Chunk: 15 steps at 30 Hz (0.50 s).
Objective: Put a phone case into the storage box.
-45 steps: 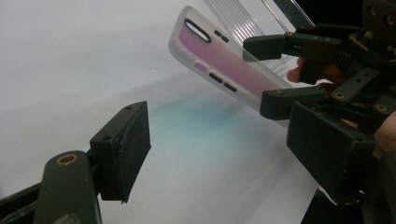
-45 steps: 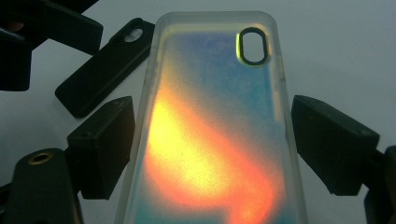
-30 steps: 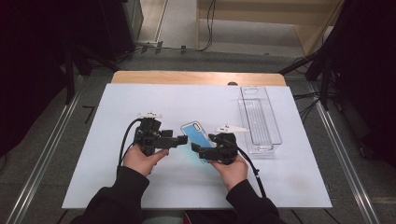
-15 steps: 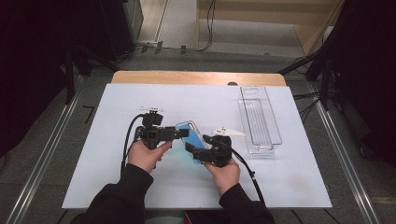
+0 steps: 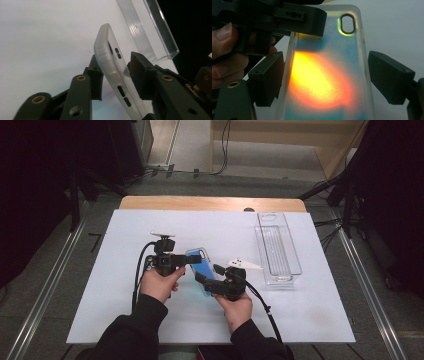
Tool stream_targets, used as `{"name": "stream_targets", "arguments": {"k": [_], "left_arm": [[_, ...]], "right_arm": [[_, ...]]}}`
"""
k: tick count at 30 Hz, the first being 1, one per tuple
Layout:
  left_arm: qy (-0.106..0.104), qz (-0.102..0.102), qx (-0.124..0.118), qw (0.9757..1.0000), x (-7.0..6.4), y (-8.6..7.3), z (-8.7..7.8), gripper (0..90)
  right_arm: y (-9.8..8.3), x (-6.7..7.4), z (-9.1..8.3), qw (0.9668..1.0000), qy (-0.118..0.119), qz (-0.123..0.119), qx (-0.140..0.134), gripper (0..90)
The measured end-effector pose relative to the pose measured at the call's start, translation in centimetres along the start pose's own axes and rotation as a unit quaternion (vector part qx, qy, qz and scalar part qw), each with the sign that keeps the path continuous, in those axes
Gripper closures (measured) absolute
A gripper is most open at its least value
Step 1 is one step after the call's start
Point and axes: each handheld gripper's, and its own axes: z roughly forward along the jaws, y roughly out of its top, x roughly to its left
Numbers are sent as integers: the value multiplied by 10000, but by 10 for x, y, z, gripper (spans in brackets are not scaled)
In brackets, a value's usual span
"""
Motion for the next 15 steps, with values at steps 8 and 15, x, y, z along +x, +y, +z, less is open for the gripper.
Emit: {"name": "stream_targets", "arguments": {"k": [8,15], "left_arm": [[-194,-139,-79,9997,-1,0,-4,777],[-315,-152,-310,9989,-4,-2,-9,804]], "right_arm": [[-2,2,4,9996,-4,-251,-104,149],[-3,6,4,9985,-62,-462,-289,148]]}}
